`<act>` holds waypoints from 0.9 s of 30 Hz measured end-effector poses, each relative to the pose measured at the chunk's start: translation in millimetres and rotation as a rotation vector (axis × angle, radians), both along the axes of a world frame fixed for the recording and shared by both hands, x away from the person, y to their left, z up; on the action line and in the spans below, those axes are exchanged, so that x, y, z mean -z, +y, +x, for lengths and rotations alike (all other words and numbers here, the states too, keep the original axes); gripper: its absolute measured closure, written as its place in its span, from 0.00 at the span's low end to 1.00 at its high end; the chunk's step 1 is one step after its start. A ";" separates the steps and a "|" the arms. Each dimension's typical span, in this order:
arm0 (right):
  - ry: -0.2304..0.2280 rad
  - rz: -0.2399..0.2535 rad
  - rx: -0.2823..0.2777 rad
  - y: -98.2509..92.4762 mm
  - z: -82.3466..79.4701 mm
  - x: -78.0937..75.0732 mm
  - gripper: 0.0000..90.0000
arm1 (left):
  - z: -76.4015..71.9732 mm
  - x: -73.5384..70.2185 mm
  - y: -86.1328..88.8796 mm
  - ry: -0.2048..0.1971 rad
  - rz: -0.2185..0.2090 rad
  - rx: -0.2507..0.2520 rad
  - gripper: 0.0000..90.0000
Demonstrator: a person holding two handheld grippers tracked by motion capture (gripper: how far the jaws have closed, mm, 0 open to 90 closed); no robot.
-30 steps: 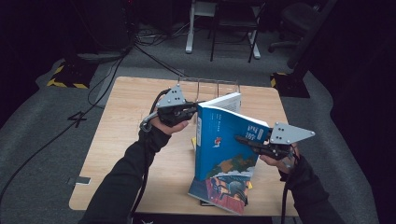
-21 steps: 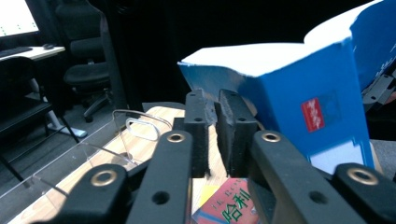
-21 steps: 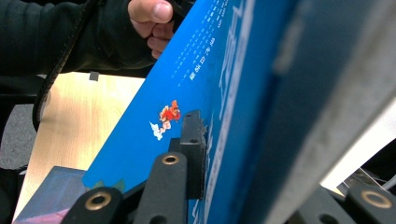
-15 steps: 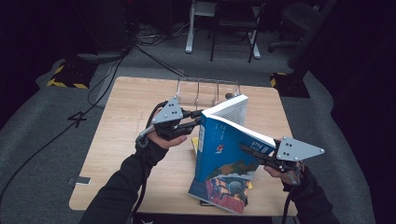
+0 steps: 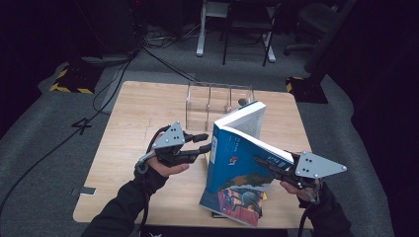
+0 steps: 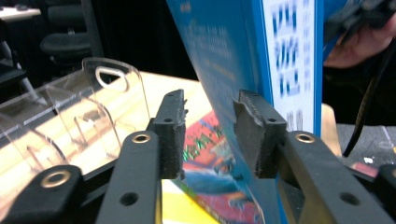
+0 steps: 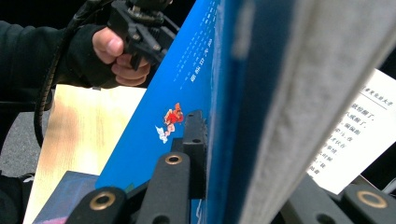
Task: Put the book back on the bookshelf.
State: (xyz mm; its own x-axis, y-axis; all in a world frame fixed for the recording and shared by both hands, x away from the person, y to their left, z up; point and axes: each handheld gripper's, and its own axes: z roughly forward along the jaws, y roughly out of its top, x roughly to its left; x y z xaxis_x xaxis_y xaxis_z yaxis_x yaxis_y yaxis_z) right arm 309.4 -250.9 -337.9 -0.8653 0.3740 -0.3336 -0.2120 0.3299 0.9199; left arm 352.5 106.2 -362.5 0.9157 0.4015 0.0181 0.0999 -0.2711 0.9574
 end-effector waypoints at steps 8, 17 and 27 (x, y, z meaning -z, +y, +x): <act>-0.008 0.002 0.000 0.1 -4.2 0.8 0.88 | -12.0 15.8 5.1 0.027 0.043 0.004 0.61; -0.015 0.010 -0.003 -0.5 -7.6 2.5 0.88 | -31.0 35.5 0.3 0.064 0.096 0.044 0.48; -0.018 0.021 -0.005 -1.4 -13.0 4.5 0.88 | -31.2 61.9 -28.8 0.125 0.121 0.056 0.32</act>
